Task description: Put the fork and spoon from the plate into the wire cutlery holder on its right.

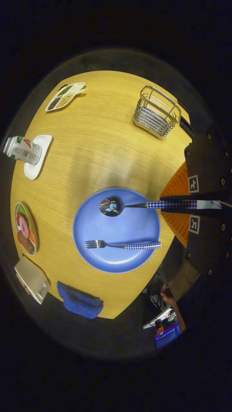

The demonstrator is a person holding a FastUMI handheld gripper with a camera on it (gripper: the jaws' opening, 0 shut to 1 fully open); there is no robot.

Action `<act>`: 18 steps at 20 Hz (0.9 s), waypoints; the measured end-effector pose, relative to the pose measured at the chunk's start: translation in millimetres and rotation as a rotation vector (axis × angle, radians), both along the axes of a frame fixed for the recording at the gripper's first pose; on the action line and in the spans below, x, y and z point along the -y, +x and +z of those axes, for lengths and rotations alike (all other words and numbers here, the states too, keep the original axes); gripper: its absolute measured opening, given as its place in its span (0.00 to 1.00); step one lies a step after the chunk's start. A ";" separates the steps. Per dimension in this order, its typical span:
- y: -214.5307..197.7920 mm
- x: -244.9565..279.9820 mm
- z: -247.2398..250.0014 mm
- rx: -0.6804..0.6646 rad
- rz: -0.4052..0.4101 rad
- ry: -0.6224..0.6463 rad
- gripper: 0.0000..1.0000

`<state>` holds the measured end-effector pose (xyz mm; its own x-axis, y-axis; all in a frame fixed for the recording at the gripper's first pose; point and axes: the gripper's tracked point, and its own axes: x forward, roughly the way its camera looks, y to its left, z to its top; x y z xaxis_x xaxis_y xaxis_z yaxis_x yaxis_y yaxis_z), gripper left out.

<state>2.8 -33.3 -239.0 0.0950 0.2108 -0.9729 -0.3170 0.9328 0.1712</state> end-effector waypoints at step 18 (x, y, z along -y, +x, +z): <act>-34.8 205.4 94.4 -0.015 -0.167 -0.121 0.11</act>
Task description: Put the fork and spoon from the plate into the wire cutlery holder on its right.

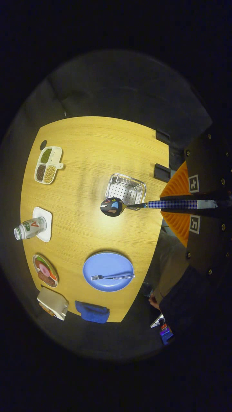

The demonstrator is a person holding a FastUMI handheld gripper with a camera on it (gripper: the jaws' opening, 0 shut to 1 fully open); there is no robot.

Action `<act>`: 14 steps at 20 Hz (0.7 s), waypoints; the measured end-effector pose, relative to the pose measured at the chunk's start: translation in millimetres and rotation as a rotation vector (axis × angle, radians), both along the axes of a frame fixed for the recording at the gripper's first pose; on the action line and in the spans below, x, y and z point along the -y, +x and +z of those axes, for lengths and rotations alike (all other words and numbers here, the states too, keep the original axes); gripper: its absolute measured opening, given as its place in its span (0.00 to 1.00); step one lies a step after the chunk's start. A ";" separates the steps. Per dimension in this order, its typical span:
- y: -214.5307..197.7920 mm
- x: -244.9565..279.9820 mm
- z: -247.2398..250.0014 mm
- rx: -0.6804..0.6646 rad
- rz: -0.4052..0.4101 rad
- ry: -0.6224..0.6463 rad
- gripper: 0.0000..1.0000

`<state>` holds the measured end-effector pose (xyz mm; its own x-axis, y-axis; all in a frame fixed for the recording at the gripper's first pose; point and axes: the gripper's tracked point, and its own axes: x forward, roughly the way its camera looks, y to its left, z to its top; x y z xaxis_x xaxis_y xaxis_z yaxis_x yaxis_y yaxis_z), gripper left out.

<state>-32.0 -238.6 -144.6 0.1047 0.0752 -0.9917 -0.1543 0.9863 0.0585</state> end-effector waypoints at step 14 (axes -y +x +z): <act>6.4 21.2 -51.8 -0.142 0.024 -0.042 0.11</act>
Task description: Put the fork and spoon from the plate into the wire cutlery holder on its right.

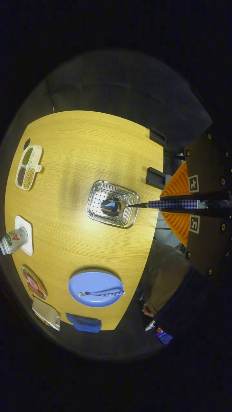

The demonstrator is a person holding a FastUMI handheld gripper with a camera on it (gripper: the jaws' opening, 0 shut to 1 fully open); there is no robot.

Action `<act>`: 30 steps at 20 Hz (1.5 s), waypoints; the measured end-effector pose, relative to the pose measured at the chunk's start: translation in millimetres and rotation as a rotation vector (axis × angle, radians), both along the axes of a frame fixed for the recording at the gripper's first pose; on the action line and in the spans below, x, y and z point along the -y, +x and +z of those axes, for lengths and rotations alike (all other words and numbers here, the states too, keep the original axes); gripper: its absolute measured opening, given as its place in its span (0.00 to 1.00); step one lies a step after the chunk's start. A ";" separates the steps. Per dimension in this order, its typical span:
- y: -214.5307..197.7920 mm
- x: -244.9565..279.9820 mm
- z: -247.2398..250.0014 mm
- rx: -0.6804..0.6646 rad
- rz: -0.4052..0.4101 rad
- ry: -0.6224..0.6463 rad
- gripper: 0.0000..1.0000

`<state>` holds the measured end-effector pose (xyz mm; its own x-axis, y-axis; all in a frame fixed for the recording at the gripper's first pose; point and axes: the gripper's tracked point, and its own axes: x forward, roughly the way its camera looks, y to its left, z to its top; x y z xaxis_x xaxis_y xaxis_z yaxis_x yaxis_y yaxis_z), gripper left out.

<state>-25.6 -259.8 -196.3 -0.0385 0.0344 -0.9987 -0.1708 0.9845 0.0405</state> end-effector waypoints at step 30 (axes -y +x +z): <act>20.8 -9.4 22.6 0.071 -0.045 -0.044 0.34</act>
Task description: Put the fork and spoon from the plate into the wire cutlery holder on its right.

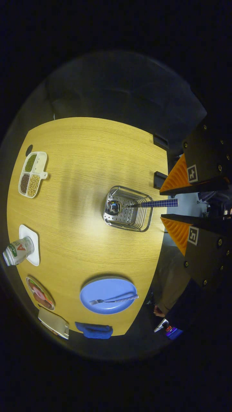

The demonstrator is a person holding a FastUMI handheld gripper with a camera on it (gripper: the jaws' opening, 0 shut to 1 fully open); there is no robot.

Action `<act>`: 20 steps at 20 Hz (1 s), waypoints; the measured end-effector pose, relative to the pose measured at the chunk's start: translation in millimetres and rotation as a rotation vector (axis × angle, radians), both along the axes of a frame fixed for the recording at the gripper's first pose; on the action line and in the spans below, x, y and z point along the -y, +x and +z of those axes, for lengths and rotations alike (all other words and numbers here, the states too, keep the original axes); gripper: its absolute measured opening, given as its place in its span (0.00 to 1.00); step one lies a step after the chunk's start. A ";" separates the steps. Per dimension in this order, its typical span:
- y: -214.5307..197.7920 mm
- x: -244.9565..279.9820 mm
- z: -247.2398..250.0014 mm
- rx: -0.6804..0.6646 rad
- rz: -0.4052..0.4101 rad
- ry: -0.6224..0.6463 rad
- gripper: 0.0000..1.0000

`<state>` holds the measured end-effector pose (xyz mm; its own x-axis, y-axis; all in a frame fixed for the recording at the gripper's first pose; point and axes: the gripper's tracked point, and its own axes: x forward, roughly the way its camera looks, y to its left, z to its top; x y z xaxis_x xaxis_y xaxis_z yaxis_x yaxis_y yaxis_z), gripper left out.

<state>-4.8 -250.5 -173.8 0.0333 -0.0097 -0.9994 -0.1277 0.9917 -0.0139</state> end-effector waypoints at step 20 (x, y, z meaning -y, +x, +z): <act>-24.3 -213.2 -5.9 0.114 0.169 0.142 0.34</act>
